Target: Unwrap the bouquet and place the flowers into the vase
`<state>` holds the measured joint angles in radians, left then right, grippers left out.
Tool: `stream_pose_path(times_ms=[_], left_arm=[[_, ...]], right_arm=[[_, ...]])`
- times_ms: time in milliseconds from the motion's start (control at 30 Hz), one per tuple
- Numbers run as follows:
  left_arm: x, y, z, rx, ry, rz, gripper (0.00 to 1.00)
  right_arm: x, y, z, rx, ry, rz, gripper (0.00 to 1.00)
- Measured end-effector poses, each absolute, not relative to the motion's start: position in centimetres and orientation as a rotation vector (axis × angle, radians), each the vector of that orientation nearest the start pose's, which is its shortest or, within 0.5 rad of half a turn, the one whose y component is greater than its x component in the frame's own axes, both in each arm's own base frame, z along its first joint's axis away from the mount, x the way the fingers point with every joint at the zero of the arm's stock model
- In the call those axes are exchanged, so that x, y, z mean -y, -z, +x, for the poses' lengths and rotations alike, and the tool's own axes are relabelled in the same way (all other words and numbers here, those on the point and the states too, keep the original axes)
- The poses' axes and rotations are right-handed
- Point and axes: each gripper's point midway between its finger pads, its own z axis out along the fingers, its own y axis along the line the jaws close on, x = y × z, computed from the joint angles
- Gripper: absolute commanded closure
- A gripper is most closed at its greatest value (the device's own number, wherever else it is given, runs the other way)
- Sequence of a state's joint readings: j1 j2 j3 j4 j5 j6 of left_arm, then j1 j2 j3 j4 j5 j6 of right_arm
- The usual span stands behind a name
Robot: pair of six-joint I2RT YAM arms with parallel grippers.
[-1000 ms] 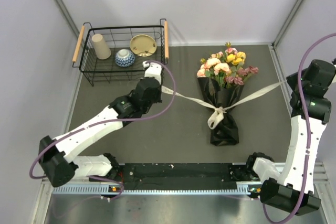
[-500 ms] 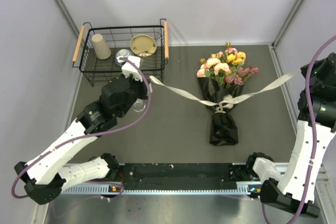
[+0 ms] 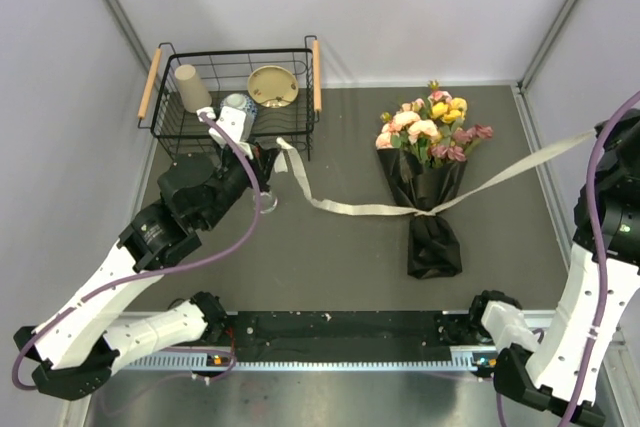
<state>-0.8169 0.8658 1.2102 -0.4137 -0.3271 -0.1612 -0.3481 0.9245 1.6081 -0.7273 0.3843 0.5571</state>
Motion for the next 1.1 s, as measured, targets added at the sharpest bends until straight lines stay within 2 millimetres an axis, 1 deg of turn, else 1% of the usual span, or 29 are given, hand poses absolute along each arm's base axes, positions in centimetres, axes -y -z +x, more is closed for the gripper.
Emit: stream_pose_path(times_ms=[67, 167, 200, 233, 333, 433, 500, 533, 567, 600, 633, 667, 700, 733, 767, 800, 833, 900, 933, 967, 1000, 1033, 1100], left_arm=[[18.9, -39.6, 23.7, -1.63, 0.508, 0.326, 1.0], [20.1, -39.5, 23.0, -1.623, 0.565, 0.394, 1.0], [20.6, -39.5, 22.7, -1.621, 0.588, 0.42, 1.0], [21.1, -39.3, 22.5, -1.621, 0.61, 0.446, 1.0], [23.0, -37.8, 22.3, -1.646, 0.663, 0.523, 1.0], [24.8, -35.1, 23.0, -1.719, 0.682, 0.563, 1.0], [26.0, -32.7, 23.8, -1.795, 0.674, 0.58, 1.0], [26.5, -31.3, 24.3, -1.837, 0.663, 0.589, 1.0], [27.0, -29.7, 24.7, -1.888, 0.647, 0.603, 1.0], [27.4, -28.1, 25.0, -1.941, 0.63, 0.619, 1.0], [27.8, -26.5, 25.3, -1.993, 0.611, 0.632, 1.0], [27.9, -25.4, 25.4, -2.027, 0.603, 0.643, 0.95], [28.1, -24.4, 25.3, -2.062, 0.598, 0.659, 0.76], [28.1, -23.9, 25.1, -2.077, 0.599, 0.671, 0.64], [28.2, -23.7, 24.9, -2.085, 0.606, 0.682, 0.56], [28.3, -23.8, 24.7, -2.083, 0.619, 0.69, 0.49], [28.5, -24.1, 24.6, -2.071, 0.638, 0.695, 0.4], [28.7, -24.8, 24.3, -2.046, 0.664, 0.707, 0.29], [28.9, -25.1, 24.3, -2.035, 0.679, 0.707, 0.2], [29.1, -25.4, 24.2, -2.022, 0.696, 0.712, 0.18], [29.3, -25.6, 24.1, -2.012, 0.71, 0.717, 0.18], [29.5, -25.7, 24.0, -2.006, 0.726, 0.722, 0.18], [30.0, -25.9, 23.8, -1.999, 0.76, 0.734, 0.21]], right_arm=[[13.2, -47.4, 22.4, -1.299, 0.159, 0.969, 1.0], [13.3, -45.5, 22.3, -1.328, 0.176, 0.99, 1.0], [13.4, -44.6, 22.5, -1.342, 0.179, 0.996, 1.0], [13.5, -43.4, 22.8, -1.365, 0.181, 1.01, 1.0], [13.9, -38.0, 23.9, -1.471, 0.205, 1.067, 1.0], [14.7, -32.1, 24.3, -1.578, 0.265, 1.151, 1.0], [15.5, -28.3, 23.9, -1.642, 0.313, 1.224, 0.93], [16.0, -26.8, 23.6, -1.66, 0.334, 1.266, 0.85], [16.4, -25.7, 23.2, -1.669, 0.348, 1.299, 0.55], [16.9, -24.5, 22.8, -1.675, 0.364, 1.342, 0.39], [17.1, -23.7, 22.5, -1.677, 0.37, 1.375, 0.2], [17.2, -23.2, 22.3, -1.68, 0.377, 1.39, 0.13], [17.3, -22.9, 22.2, -1.683, 0.38, 1.401, 0.12], [17.3, -22.8, 22.2, -1.691, 0.383, 1.4, 0.12], [17.3, -22.8, 22.2, -1.697, 0.38, 1.393, 0.12], [17.1, -22.9, 22.4, -1.706, 0.369, 1.382, 0.12], [16.9, -22.9, 22.6, -1.715, 0.353, 1.371, 0.13], [16.1, -23.1, 23.2, -1.742, 0.304, 1.333, 0.17], [15.5, -23.3, 23.6, -1.762, 0.273, 1.302, 0.19], [14.5, -23.4, 24.2, -1.785, 0.239, 1.261, 0.22], [13.1, -23.5, 24.9, -1.822, 0.188, 1.201, 0.23], [11.4, -23.5, 25.8, -1.865, 0.131, 1.131, 0.23], [7.4, -23.4, 27.3, -1.957, 0.018, 0.982, 0.24]])
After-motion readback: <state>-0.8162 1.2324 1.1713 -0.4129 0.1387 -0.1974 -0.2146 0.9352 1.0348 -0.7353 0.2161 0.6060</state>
